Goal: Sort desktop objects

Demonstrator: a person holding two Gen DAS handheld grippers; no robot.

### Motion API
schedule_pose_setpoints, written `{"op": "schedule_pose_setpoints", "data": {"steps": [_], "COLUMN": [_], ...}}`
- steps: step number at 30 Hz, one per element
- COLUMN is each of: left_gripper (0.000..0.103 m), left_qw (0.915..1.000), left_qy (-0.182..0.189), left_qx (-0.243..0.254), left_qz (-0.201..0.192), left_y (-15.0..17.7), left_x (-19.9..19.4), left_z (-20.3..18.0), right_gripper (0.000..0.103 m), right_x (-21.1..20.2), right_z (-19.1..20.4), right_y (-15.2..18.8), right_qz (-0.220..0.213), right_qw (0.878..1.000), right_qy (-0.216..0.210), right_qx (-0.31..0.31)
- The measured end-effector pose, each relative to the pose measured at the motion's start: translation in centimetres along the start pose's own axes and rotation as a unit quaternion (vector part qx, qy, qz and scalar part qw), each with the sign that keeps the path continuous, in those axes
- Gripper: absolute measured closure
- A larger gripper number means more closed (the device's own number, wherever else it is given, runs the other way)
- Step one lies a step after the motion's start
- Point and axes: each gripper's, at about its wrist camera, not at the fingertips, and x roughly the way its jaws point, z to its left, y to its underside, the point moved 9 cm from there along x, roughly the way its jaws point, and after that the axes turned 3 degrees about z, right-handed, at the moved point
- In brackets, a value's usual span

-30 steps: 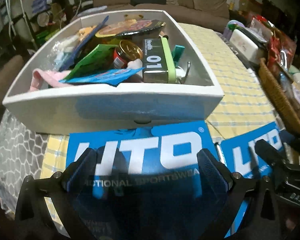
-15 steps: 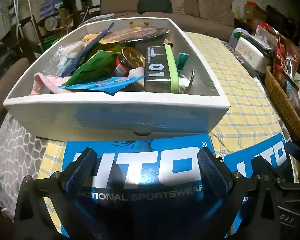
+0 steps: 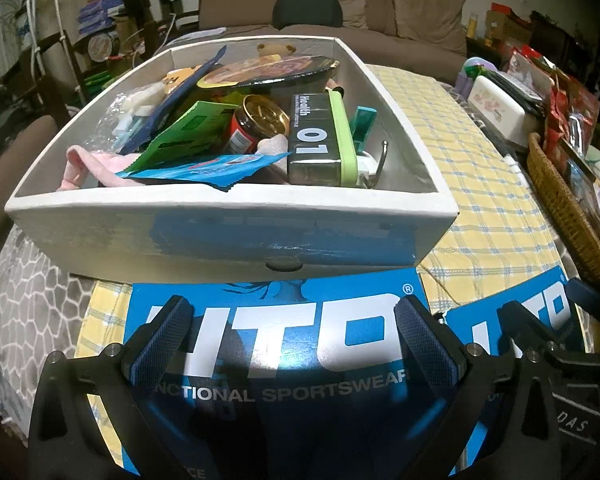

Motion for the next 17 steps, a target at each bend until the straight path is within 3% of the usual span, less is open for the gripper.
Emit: {"op": "schedule_pose_setpoints", "data": {"steps": [17], "left_gripper": [0.0], "left_qw": [1.0], "left_qy": [0.003], "left_qx": [0.008], "left_qz": [0.0], "left_y": [0.1], "left_x": [-0.06], "left_z": [-0.14], "right_gripper": [0.0], "right_x": [0.09], "right_z": [-0.01], "right_y": [-0.06], "right_qz": [0.0], "right_qw": [1.0], "right_qy": [-0.001], "right_qx": [0.0]}}
